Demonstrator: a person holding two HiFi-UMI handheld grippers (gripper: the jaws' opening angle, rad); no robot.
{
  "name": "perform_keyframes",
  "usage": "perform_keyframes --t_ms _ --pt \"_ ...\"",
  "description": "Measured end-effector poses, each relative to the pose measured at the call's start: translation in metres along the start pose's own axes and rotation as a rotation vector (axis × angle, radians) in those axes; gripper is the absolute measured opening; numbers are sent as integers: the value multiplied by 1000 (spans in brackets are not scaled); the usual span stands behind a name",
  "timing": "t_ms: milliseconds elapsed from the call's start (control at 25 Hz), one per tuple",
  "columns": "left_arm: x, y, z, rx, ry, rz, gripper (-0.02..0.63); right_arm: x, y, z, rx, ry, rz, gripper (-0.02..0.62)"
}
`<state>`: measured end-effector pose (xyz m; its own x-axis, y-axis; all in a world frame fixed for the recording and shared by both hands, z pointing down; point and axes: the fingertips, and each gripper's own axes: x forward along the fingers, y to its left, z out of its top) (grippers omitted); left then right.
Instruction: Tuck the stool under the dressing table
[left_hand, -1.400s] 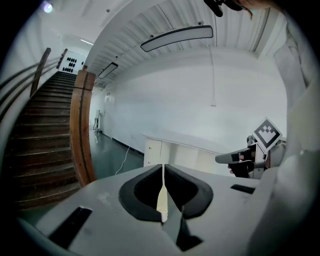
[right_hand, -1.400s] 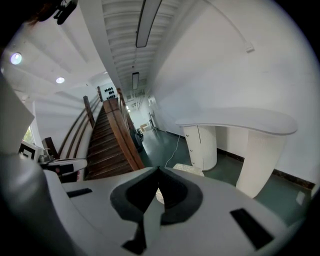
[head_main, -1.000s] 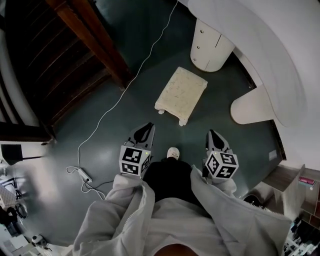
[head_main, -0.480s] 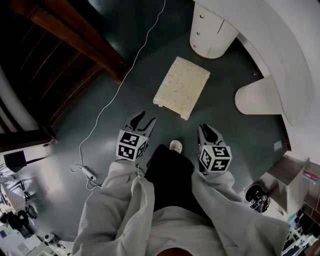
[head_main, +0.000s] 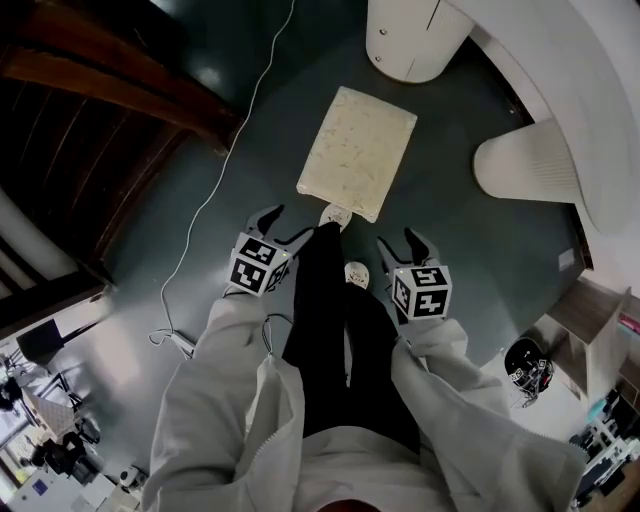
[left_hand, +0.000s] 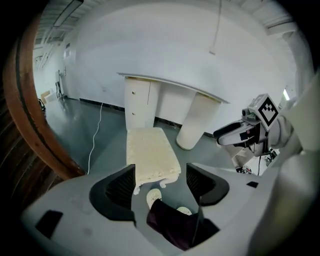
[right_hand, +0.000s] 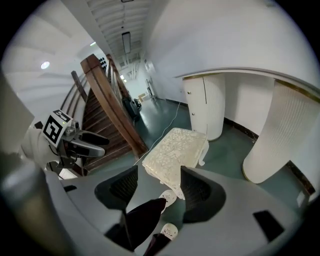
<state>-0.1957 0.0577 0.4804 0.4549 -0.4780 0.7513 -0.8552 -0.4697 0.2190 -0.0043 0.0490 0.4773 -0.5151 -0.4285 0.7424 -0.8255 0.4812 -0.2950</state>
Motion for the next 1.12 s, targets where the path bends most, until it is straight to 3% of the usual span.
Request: perform_keyframes --t_ms 200,560,1120 --pt "37 18 -20 18 68 -29 301 38 -2 -11 -50 53 -6 374" --pt "105 66 -69 58 225 -83 316 99 -10 -62 -30 192 -56 458" --pt "173 102 -113 178 389 -143 322 170 -41 -96 44 301 -94 479"
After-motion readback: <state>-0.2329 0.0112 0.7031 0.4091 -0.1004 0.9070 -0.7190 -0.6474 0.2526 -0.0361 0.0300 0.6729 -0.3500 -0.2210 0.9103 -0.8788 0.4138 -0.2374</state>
